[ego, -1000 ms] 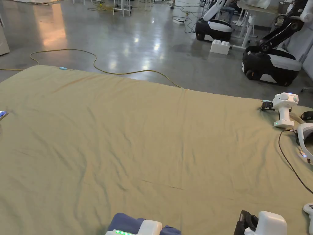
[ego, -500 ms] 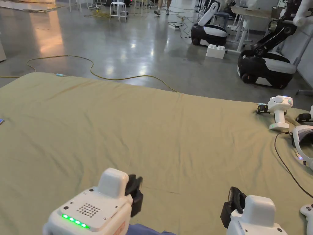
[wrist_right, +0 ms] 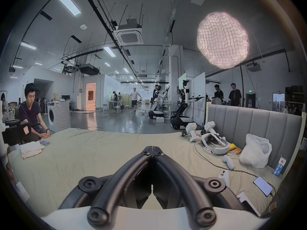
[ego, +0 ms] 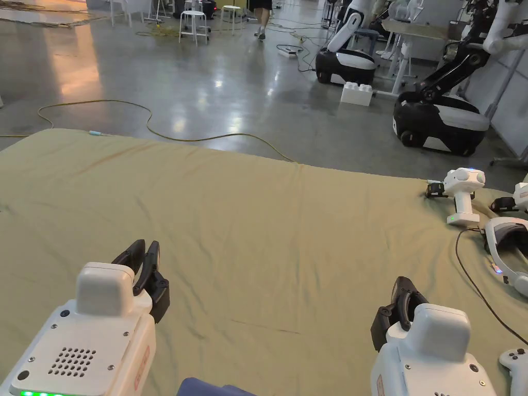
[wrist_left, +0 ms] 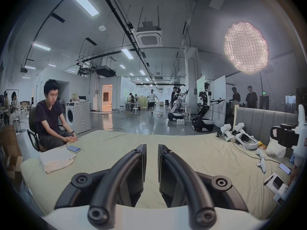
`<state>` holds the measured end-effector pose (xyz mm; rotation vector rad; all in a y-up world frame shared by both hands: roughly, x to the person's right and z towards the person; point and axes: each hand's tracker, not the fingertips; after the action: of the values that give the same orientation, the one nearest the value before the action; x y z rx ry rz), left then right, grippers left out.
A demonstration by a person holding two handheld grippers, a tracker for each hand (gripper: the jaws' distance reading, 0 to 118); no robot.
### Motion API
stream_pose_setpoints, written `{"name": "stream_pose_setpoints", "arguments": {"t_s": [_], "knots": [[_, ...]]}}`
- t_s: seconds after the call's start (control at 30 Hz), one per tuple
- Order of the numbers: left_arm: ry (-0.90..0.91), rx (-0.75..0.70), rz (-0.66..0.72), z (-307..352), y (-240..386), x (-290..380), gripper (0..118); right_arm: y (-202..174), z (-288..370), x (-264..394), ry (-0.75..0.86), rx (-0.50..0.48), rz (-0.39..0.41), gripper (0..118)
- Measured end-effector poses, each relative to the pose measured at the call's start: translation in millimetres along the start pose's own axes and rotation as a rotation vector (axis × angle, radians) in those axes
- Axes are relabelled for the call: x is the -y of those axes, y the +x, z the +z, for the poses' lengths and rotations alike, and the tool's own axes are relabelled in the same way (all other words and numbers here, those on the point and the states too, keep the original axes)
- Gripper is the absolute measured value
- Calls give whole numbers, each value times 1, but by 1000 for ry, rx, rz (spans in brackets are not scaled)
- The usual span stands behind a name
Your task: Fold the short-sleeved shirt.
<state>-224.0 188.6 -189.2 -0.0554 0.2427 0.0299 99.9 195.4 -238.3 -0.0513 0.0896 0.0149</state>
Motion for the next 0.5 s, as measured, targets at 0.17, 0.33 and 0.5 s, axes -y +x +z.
{"name": "stream_pose_setpoints", "arguments": {"t_s": [0.17, 0.33, 0.5], "knots": [[-70, 12, 2, -4, -19, 10, 17, 2, 12, 31, -155, -37, 3, 0], [-145, 39, -27, 4, -32, 30, 17, -34, 41, 93, -372, -162, 58, 0], [-260, 69, 34, 10, -46, 56, 17, -79, 50, 139, -490, -245, 107, 0]]}}
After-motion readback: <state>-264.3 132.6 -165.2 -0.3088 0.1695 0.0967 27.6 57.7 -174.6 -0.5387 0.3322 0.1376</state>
